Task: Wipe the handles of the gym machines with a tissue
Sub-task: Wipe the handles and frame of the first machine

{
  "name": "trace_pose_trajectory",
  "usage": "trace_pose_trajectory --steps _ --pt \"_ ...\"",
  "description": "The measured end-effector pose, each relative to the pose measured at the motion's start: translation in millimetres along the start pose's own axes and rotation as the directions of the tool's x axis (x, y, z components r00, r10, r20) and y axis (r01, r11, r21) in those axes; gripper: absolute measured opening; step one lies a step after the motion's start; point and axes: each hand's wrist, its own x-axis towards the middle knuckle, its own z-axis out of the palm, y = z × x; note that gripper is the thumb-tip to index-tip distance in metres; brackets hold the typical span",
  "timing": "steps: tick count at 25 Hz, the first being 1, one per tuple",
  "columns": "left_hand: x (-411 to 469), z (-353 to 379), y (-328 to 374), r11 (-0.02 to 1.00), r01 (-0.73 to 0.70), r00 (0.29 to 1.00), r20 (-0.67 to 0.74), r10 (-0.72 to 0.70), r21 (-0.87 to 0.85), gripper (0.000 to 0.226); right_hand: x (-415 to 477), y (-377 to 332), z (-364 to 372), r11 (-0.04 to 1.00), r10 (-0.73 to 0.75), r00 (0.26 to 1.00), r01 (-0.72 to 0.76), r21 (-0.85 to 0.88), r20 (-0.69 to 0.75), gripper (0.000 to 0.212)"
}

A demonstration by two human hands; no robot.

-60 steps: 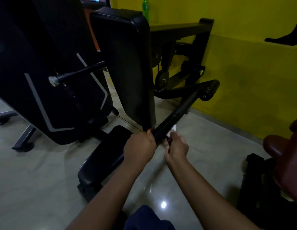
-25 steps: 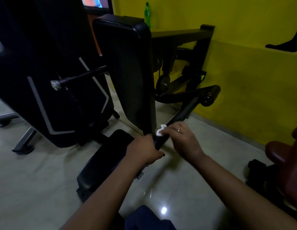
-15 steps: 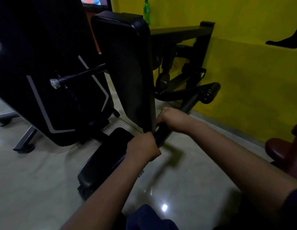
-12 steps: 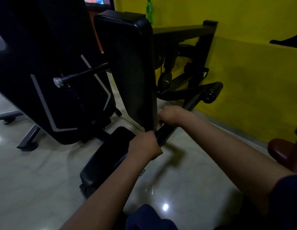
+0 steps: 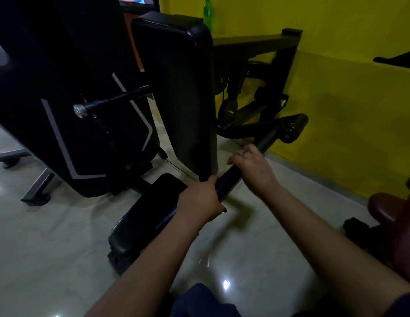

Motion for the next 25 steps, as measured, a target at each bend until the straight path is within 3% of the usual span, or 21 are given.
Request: trace_pose_trajectory --steps 1,3,5,7,9,10,14,16,19,21,22,23,25 --pt "0 2 -1 1.0 -0.026 1.0 -0.014 0.026 0.002 0.085 -14 -13 5 0.992 0.046 0.987 -0.027 0.127 -0.155 0.018" --pt "0 3 -2 0.997 -0.079 0.996 -0.031 0.079 0.003 0.083 -31 -28 11 0.965 0.09 0.949 -0.008 0.26 -0.303 0.028" --pt "1 1 -4 0.994 -0.112 0.994 -0.009 0.112 -0.018 0.075 -33 -18 17 0.973 0.058 0.951 0.014 0.23 -0.304 0.033" --pt "2 -4 -4 0.991 -0.101 0.993 0.05 0.106 -0.094 0.064 -25 3 21 0.944 0.26 0.931 -0.19 0.272 -0.255 0.034" --pt "4 -7 -2 0.992 -0.065 0.992 0.101 0.076 -0.108 0.057 -23 1 26 0.786 0.565 0.799 -0.446 0.429 -0.205 0.034" --pt "5 -7 0 0.994 -0.05 0.992 0.11 0.061 -0.101 0.054 -28 -11 29 0.733 0.636 0.741 -0.491 0.471 -0.216 0.035" --pt "12 -3 8 0.995 -0.005 0.995 0.095 0.014 -0.102 0.047 -61 -66 30 0.745 0.599 0.735 -0.365 0.559 -0.318 0.033" --pt "15 -3 11 0.997 0.009 0.997 0.083 -0.002 -0.08 0.047 -51 -58 29 0.657 0.691 0.664 -0.412 0.632 -0.285 0.034" --pt "16 -2 11 0.997 0.01 0.998 0.059 -0.006 -0.075 0.05 -26 -39 33 0.326 0.913 0.399 -0.573 0.752 -0.092 0.02" --pt "15 -1 10 0.996 -0.001 1.0 0.029 0.004 -0.093 0.05 -24 -49 34 0.031 0.973 0.205 -0.576 0.817 0.107 0.014" --pt "14 0 10 0.995 -0.005 1.0 0.01 0.006 -0.101 0.051 -28 -63 32 -0.125 0.959 0.149 -0.545 0.829 0.242 0.018" --pt "13 0 10 0.995 -0.005 1.0 -0.005 0.004 -0.101 0.051 -33 -81 30 -0.313 0.902 0.137 -0.448 0.837 0.41 0.018" --pt "12 1 10 0.996 -0.01 1.0 -0.024 0.008 -0.089 0.051 -39 -100 27 -0.68 0.68 0.216 -0.172 0.713 0.7 0.017"
